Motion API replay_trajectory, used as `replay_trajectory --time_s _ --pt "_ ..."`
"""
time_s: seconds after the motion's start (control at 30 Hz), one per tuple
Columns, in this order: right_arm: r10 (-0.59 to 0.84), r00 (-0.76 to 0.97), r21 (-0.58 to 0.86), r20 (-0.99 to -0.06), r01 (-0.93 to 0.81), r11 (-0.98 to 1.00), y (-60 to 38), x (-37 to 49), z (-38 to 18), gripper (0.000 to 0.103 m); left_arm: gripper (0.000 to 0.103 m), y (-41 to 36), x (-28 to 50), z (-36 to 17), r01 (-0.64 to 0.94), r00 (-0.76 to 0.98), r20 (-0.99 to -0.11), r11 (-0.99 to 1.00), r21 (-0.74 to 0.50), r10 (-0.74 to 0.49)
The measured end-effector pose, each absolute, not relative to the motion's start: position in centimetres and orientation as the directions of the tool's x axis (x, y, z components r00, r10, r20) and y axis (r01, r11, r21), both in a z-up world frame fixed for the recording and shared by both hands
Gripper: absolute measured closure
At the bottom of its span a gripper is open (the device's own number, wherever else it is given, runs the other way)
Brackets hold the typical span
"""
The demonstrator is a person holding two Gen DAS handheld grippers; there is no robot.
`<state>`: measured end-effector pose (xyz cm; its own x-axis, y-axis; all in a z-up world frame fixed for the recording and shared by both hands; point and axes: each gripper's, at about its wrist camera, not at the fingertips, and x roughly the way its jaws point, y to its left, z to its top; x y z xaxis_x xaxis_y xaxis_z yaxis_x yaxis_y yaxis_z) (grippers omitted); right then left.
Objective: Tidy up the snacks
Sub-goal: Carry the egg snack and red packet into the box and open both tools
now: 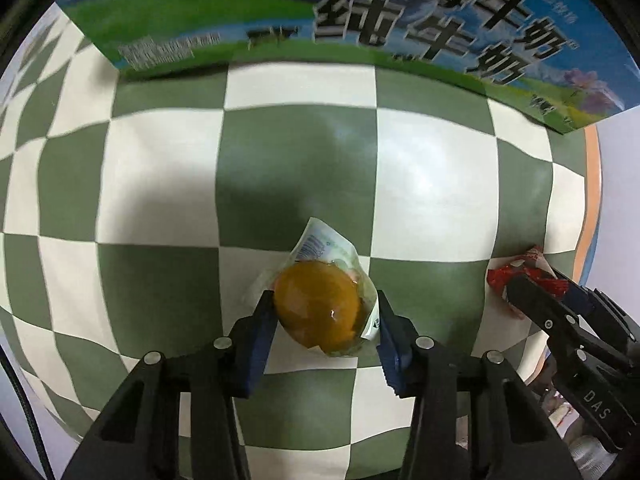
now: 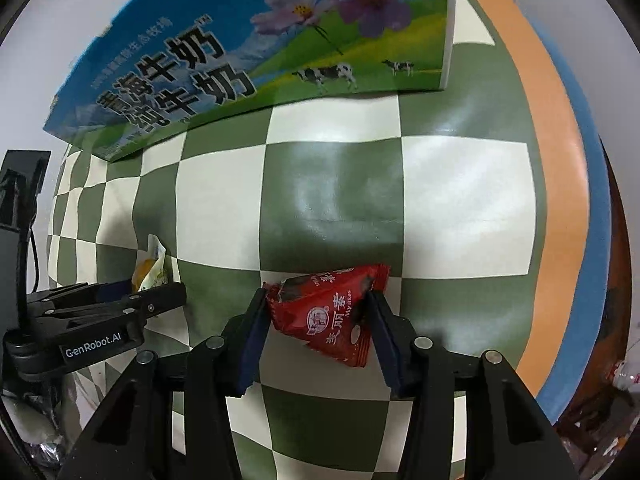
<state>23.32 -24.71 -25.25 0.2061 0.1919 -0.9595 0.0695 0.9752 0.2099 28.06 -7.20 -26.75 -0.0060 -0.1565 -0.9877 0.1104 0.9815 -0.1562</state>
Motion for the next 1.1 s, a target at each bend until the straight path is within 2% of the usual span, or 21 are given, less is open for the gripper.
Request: replay_trajectory --time_s 0.17,0.37,0.6,0.77,0.9,0.97,1.1 --pt "0.222 0.236 0.245 -0.946 0.072 0.967 -25.7 22.8 -23.5 0.056 0.06 -8.1 27.6 -23.3 0.137 0.041 -0.984 0.976 -0.168 -0.175" --pt "0.248 0.291 0.273 -0.924 0.048 0.961 -25.9 23.2 -20.4 0.057 0.06 -8.8 27.4 -16.9 0.183 0.126 -0.956 0.953 -0.24 -0.265" --pt "0.313 0.413 0.341 -0.855 -0.006 0.94 -27.0 24.8 -12.9 0.057 0.06 -10.3 30.3 -8.1 0.261 0.234 -0.898 0.914 -0.311 -0.373" --pt "0.302 0.507 0.334 -0.807 -0.03 0.942 -28.2 28.9 -7.7 0.057 0.06 -12.5 36.4 -6.0 0.297 0.276 -0.888 0.911 -0.285 -0.368" --pt "0.265 0.541 0.299 -0.798 -0.025 0.954 -29.2 33.6 -6.4 0.057 0.059 -14.4 42.4 -6.3 0.31 0.282 -0.907 0.924 -0.222 -0.313" --pt "0.247 0.533 0.283 -0.809 -0.016 0.959 -29.6 37.1 -6.4 0.057 0.057 -15.2 45.3 -7.2 0.305 0.255 -0.924 0.93 -0.204 -0.286" --pt "0.229 0.485 0.275 -0.844 0.024 0.961 -30.3 42.6 -7.4 0.053 0.056 -16.1 51.0 -10.6 0.251 0.121 -0.952 0.936 -0.245 -0.281"
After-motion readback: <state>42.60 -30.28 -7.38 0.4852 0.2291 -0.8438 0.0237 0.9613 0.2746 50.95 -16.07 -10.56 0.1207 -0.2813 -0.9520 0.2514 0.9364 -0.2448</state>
